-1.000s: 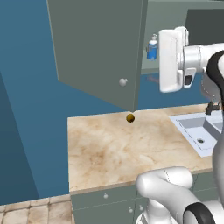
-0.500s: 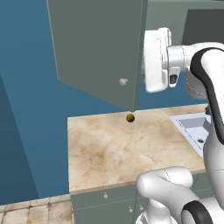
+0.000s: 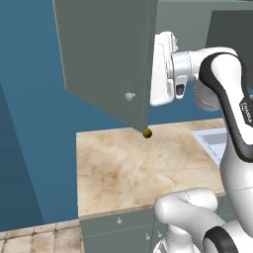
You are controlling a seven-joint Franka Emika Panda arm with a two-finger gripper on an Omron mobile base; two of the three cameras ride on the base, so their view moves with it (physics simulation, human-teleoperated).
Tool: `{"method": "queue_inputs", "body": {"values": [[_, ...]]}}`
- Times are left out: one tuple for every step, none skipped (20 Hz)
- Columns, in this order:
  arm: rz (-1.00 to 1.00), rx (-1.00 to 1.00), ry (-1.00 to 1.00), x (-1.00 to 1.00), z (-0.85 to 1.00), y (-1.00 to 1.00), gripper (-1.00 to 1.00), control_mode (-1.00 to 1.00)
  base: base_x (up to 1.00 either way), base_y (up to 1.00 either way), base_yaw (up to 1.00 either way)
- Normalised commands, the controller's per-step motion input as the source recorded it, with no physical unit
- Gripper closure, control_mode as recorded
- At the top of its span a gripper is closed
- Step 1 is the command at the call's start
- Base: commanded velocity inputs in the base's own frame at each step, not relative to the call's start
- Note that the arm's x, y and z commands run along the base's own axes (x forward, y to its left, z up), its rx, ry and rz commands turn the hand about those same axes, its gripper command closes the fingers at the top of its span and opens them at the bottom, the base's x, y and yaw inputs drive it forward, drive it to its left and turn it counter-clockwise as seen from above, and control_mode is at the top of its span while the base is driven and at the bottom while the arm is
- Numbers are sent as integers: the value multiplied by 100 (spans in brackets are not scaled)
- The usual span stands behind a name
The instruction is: Pick the soap dispenser and bar soap from the cabinet and place them on the counter.
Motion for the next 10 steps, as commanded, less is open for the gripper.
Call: {"method": "queue_inputs", "body": {"values": [[6, 0, 0, -14, 0, 51, -100, -100, 0, 0, 0], [6, 0, 0, -9, 0, 52, -100, -100, 0, 0, 0], [5, 0, 0, -3, 0, 52, -100, -100, 0, 0, 0], [2, 0, 0, 0, -2, 51, -100, -100, 0, 0, 0], [0, 0, -6, 8, -11, 55, -100, -100, 0, 0, 0], [0, -4, -12, 6, -10, 59, -100, -100, 0, 0, 0], [0, -1, -9, 9, -11, 50, -100, -100, 0, 0, 0], [0, -2, -9, 10, -13, 50, -100, -100, 0, 0, 0], [0, -1, -8, 9, -11, 40, -100, -100, 0, 0, 0], [0, 0, -7, 10, -11, 33, -100, -100, 0, 0, 0]]}}
